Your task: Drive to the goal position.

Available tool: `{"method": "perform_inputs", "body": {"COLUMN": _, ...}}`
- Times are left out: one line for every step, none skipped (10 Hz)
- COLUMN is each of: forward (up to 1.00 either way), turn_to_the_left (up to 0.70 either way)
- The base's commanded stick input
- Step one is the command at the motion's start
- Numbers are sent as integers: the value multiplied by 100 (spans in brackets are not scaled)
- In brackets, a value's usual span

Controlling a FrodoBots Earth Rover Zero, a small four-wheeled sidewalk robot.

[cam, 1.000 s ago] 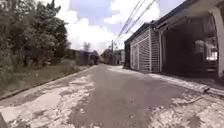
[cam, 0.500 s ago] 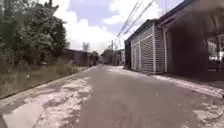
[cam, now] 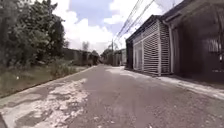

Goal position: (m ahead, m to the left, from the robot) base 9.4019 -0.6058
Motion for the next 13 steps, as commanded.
{"method": "perform_inputs", "body": {"forward": 100, "turn_to_the_left": 0}}
{"method": "perform_inputs", "body": {"forward": 100, "turn_to_the_left": 0}}
{"method": "perform_inputs", "body": {"forward": 100, "turn_to_the_left": 0}}
{"method": "perform_inputs", "body": {"forward": 100, "turn_to_the_left": 0}}
{"method": "perform_inputs", "body": {"forward": 100, "turn_to_the_left": 0}}
{"method": "perform_inputs", "body": {"forward": 100, "turn_to_the_left": 2}}
{"method": "perform_inputs", "body": {"forward": 100, "turn_to_the_left": 16}}
{"method": "perform_inputs", "body": {"forward": 100, "turn_to_the_left": 27}}
{"method": "perform_inputs", "body": {"forward": 100, "turn_to_the_left": 2}}
{"method": "perform_inputs", "body": {"forward": 100, "turn_to_the_left": 0}}
{"method": "perform_inputs", "body": {"forward": 100, "turn_to_the_left": 0}}
{"method": "perform_inputs", "body": {"forward": 100, "turn_to_the_left": 0}}
{"method": "perform_inputs", "body": {"forward": 100, "turn_to_the_left": 0}}
